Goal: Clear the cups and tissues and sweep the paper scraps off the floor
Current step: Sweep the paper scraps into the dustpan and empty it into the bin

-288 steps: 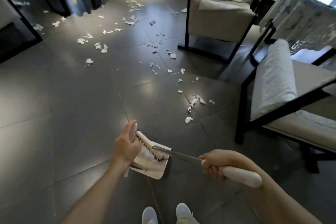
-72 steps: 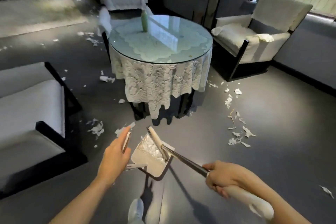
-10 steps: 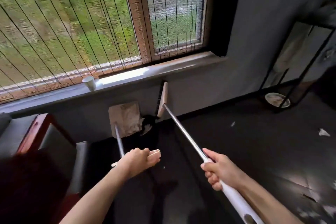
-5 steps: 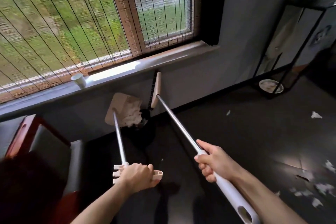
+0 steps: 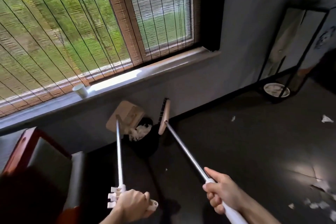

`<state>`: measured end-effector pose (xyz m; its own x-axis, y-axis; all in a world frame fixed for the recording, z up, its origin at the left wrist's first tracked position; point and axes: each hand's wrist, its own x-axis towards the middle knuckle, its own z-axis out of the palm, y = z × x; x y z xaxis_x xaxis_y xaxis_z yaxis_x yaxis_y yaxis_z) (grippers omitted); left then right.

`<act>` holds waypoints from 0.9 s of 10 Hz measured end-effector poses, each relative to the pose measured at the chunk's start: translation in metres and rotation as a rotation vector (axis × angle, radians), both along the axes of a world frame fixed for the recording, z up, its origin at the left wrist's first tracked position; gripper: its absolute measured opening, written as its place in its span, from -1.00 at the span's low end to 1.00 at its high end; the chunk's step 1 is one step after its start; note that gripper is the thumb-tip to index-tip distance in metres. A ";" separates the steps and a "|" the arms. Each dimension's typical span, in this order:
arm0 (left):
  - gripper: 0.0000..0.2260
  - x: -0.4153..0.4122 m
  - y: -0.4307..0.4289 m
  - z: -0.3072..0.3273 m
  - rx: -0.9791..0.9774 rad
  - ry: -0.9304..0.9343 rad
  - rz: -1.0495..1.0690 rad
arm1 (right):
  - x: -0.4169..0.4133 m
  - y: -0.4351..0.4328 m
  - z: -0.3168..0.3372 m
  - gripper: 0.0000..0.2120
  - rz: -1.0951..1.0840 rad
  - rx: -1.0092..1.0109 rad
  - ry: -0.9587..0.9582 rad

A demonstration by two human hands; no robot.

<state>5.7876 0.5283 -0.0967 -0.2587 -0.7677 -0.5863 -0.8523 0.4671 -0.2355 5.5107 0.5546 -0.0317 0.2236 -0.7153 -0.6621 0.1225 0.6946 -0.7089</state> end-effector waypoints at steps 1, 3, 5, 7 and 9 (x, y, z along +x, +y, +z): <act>-0.52 0.004 0.010 0.009 -0.059 -0.009 -0.016 | -0.002 0.001 0.000 -0.31 0.004 0.002 0.006; -0.74 0.003 0.036 -0.036 0.005 -0.232 0.500 | -0.007 0.005 -0.003 -0.29 0.005 -0.016 0.014; -0.61 -0.015 0.030 -0.006 0.090 0.006 0.038 | -0.018 0.005 0.002 -0.31 0.005 -0.016 0.009; -0.51 -0.024 0.026 0.044 -0.256 0.047 -0.041 | -0.014 0.002 0.013 -0.32 -0.023 -0.022 -0.016; -0.69 -0.021 0.016 0.161 -0.755 0.654 0.213 | -0.003 0.000 0.034 -0.31 -0.065 -0.051 0.004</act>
<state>5.7663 0.5447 0.0645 -0.1698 -0.9458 0.2769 -0.9674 0.2135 0.1361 5.5072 0.5541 0.0024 0.1735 -0.7609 -0.6252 0.1631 0.6483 -0.7437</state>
